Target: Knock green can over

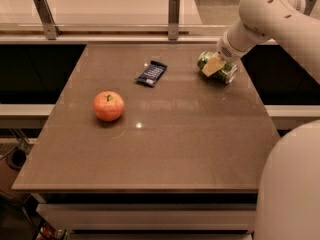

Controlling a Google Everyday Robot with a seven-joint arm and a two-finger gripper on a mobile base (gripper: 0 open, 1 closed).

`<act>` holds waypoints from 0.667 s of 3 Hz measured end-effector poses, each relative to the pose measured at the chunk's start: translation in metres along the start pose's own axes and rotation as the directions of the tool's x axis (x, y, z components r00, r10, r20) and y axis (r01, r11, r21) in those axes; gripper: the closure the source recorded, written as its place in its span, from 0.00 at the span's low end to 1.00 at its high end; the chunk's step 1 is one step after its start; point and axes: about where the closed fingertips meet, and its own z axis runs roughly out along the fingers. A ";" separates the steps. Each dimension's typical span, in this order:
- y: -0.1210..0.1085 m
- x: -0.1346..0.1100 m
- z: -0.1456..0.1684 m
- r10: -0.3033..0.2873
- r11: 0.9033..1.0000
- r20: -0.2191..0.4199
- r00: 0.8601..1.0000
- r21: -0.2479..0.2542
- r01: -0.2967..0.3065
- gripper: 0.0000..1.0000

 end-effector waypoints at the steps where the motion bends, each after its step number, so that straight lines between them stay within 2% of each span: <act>1: 0.003 -0.006 0.004 -0.019 0.999 0.020 1.000 -0.033 0.020 0.59; 2: 0.005 -0.006 0.007 -0.020 0.999 0.017 1.000 -0.037 0.021 0.36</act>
Offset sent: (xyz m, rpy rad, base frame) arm 0.0028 0.0073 -0.0011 0.0198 0.0056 0.0381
